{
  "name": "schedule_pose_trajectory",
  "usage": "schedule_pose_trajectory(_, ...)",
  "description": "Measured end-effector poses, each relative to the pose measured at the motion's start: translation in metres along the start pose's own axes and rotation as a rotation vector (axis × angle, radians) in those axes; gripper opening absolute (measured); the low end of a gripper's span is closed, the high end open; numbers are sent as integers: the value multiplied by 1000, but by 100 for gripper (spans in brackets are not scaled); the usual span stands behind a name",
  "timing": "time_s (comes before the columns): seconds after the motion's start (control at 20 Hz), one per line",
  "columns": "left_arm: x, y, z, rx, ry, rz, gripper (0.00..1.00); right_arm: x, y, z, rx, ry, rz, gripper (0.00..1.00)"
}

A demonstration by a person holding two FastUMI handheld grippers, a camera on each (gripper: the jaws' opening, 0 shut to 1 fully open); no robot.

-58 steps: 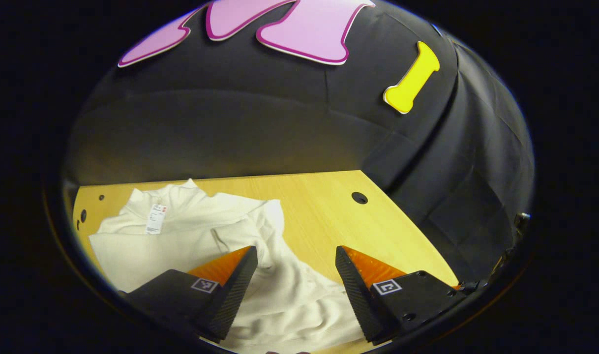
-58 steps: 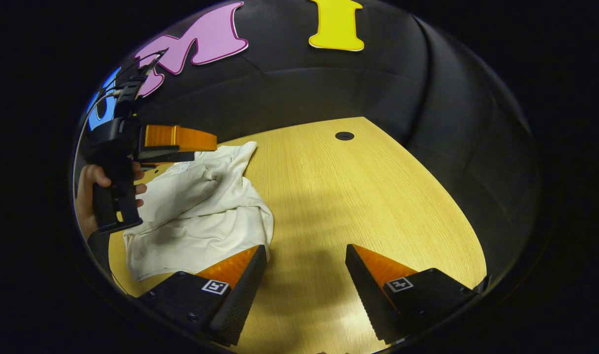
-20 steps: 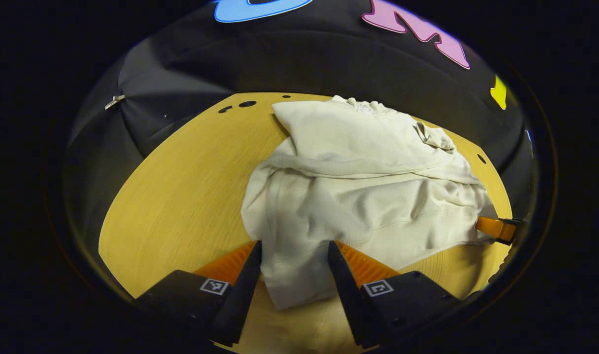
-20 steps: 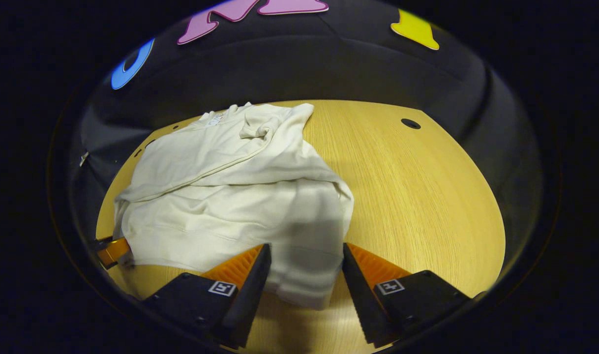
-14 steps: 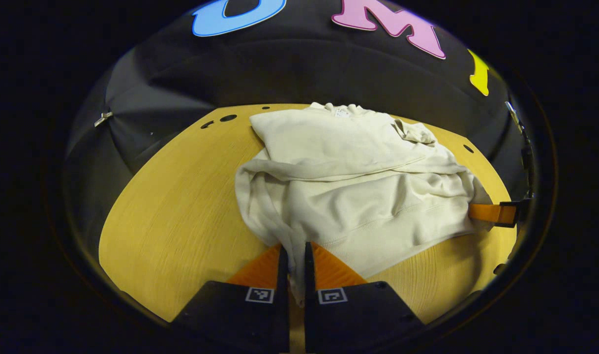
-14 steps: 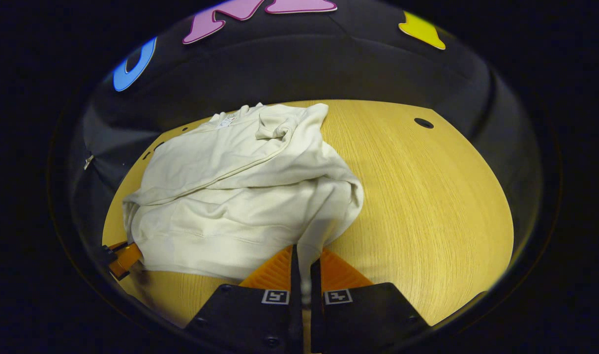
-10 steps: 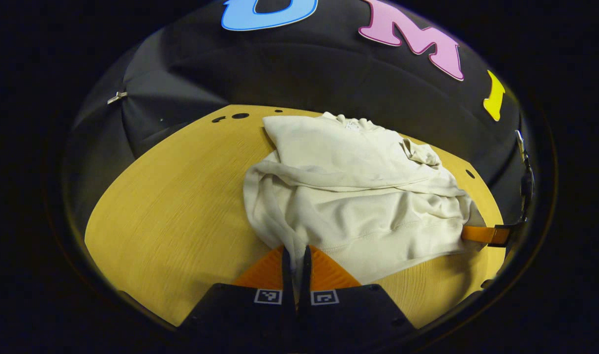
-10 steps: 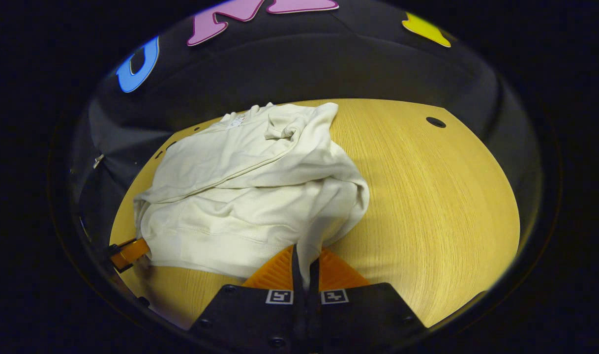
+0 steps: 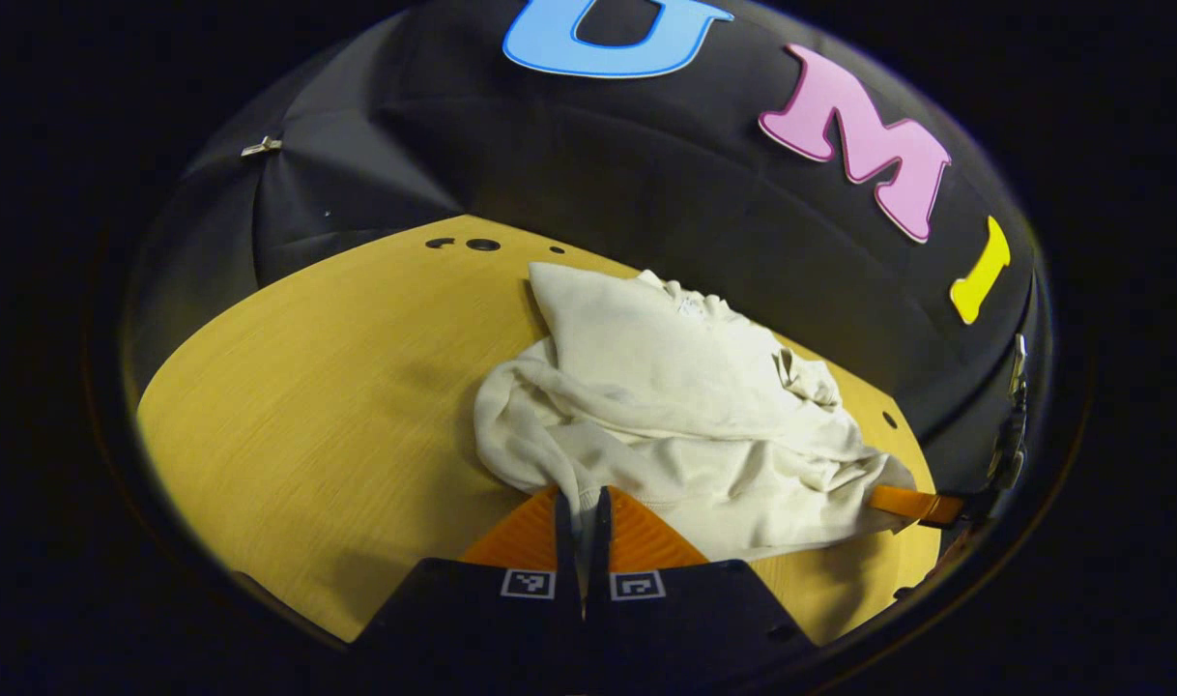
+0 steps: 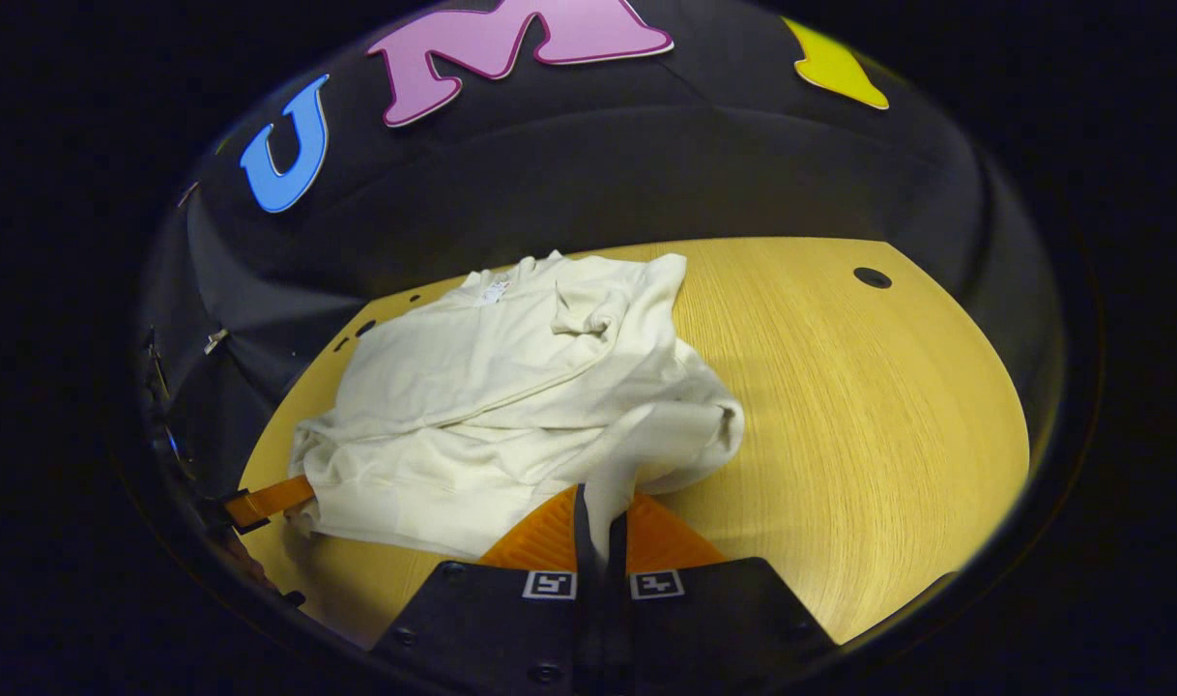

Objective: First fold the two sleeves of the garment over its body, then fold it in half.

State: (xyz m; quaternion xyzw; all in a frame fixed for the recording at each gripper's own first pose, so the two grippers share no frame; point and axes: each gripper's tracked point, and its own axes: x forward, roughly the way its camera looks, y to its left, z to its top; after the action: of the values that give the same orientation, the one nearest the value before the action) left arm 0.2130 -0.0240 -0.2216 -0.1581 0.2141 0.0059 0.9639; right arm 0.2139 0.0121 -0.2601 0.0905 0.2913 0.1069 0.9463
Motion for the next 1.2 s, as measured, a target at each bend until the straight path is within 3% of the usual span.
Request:
schedule_pose_trajectory(0.3, 21, -10, 67, -55, -128, -35, 6, 19, 22, 48, -43, -114, 46, 5)
schedule_pose_trajectory(0.45, 42, -20, 98, -31, -183, -65, 6, 32, 28, 78, 0, -182, 54, 5)
schedule_pose_trajectory(0.95, 120, -48, 179, 87, -282, -132, 6, 102, 34, 167, -46, -353, 28, 5)
schedule_pose_trajectory(1.15, 164, -37, 198, 79, -280, -85, 6, 145, 32, 182, -60, -372, -3, 5)
schedule_pose_trajectory(1.2, 172, -35, 198, 66, -272, -73, 6, 153, 30, 182, -62, -374, -17, 16)
